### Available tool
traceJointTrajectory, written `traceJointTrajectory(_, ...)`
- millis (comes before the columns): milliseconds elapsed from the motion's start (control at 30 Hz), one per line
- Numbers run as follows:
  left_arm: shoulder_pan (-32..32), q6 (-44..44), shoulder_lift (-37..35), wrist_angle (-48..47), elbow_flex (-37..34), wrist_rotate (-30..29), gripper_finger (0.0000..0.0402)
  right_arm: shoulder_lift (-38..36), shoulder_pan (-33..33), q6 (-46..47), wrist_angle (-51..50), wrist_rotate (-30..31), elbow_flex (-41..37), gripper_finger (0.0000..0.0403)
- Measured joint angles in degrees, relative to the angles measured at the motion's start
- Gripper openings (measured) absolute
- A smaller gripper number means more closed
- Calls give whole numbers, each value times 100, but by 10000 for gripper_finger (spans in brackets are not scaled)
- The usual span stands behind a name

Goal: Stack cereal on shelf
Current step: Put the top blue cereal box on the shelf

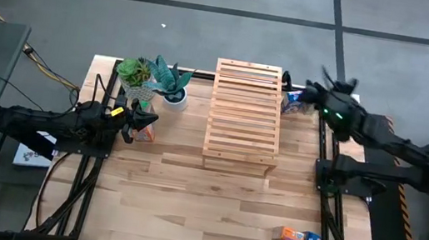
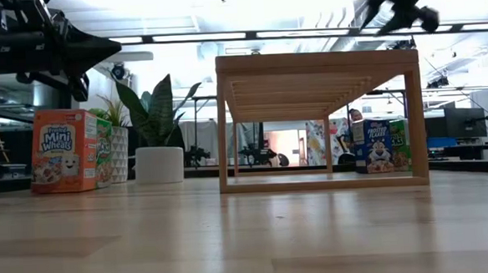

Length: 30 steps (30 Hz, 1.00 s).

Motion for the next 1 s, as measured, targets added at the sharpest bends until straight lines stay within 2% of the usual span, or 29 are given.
traceJointTrajectory(100,-1,2,1,-1,1,0,1,731,-752,548,-860,-687,603,247)
traceJointTrajectory(200,-1,3,-1,-12,1,-251,1,1565,-1357,651,-1766,-1370,1255,281)
traceJointTrajectory(300,1,4,0,-43,1,-830,1,2329,-1845,1260,-2569,-1528,1840,290)
traceJointTrajectory(467,1,3,1,-41,1,-955,1,3188,-2441,2254,-3232,-2477,2421,291)
traceJointTrajectory(633,1,0,-1,-42,1,-953,1,3681,-2697,3373,-3147,-2842,2451,291)
traceJointTrajectory(767,0,0,1,-41,0,-953,1,3855,-2715,3390,-3368,-3092,2451,291)
traceJointTrajectory(867,1,2,1,-42,-1,-951,1,3936,-2702,3727,-3713,-3046,2451,291)
traceJointTrajectory(1000,-1,1,1,-40,-1,-949,1,4020,-2715,3785,-3619,-2902,2451,291)
